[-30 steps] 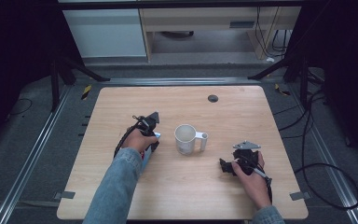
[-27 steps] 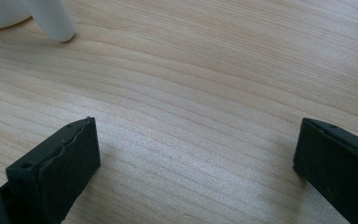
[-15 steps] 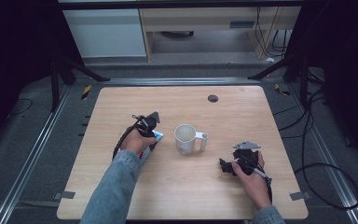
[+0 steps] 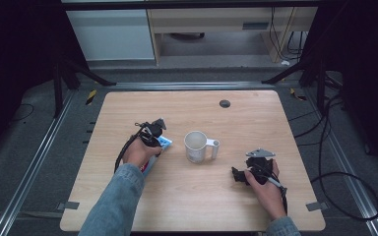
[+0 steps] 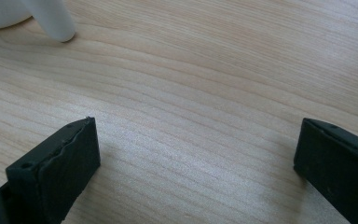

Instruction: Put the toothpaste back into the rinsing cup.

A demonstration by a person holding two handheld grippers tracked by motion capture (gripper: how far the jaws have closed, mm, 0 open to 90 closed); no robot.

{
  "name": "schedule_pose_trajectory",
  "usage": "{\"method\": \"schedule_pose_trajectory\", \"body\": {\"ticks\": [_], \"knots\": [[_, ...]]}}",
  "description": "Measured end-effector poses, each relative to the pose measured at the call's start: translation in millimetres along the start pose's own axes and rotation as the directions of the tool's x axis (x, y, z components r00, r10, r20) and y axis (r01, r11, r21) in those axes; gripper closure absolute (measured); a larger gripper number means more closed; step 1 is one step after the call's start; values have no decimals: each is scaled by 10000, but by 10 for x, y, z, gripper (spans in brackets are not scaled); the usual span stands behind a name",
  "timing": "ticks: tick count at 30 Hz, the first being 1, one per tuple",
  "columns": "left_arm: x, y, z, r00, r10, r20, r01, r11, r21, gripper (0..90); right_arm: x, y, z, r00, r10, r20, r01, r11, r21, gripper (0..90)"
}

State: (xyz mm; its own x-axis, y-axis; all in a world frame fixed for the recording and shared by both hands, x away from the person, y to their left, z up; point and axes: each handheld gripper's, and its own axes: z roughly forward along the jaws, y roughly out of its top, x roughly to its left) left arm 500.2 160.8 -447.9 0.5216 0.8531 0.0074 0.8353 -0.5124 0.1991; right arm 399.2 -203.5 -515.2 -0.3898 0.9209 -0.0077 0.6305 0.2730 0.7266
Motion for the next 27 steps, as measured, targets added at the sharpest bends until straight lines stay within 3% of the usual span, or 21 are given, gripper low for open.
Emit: {"method": "schedule_pose_trajectory", "body": {"ticks": [20, 22, 23, 27], "knots": [[203, -53, -397, 9998, -121, -176, 110, 9980, -616, 724, 0, 0, 0, 10000, 13, 6, -13, 10000, 5, 5], [205, -40, -430, 9997, -74, -216, 59, 9977, -672, 724, 1, 0, 0, 10000, 18, 4, -18, 10000, 4, 5], [204, -25, -457, 9993, 161, -330, -182, 9977, -660, 724, 1, 1, 0, 10000, 22, -5, -22, 10000, 4, 4], [222, -12, -502, 9994, 135, -329, -160, 9969, -772, 725, 0, 1, 1, 10000, 18, -5, -18, 10000, 2, 4]]}}
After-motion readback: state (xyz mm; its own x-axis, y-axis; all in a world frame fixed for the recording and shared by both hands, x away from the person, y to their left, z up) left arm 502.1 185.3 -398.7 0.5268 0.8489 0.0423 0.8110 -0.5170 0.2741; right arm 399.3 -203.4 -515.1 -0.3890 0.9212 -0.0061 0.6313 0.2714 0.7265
